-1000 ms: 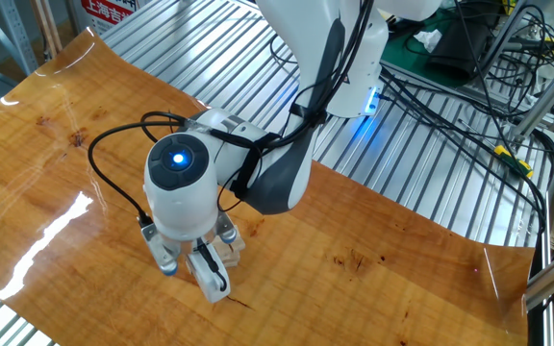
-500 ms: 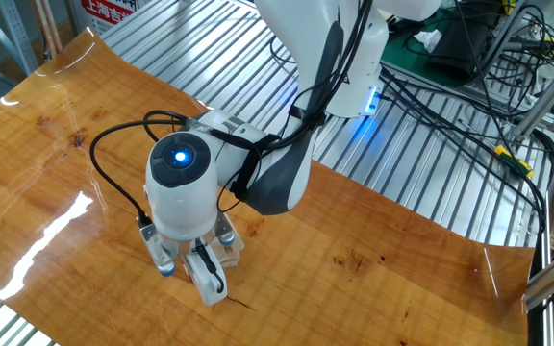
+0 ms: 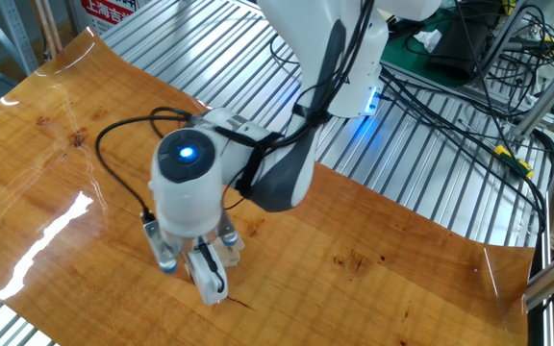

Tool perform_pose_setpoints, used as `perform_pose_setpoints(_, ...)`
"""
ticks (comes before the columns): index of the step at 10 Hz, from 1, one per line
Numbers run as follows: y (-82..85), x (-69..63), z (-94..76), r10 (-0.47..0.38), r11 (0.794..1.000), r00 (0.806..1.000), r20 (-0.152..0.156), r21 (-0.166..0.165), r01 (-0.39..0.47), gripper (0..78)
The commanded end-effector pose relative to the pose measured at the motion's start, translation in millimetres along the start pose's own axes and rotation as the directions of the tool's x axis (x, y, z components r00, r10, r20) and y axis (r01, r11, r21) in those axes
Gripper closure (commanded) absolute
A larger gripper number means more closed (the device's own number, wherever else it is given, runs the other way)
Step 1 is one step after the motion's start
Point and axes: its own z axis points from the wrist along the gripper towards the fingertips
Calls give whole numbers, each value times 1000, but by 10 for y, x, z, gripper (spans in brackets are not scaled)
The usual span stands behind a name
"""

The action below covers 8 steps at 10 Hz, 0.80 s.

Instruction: Play Jenga

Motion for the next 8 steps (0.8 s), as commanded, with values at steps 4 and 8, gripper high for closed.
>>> perform_pose_setpoints(4,46,57,-60,23,1000,999,28,-5,-23,755)
perform_pose_setpoints(8,54,37,-75,29,1000,999,31,2,-29,755)
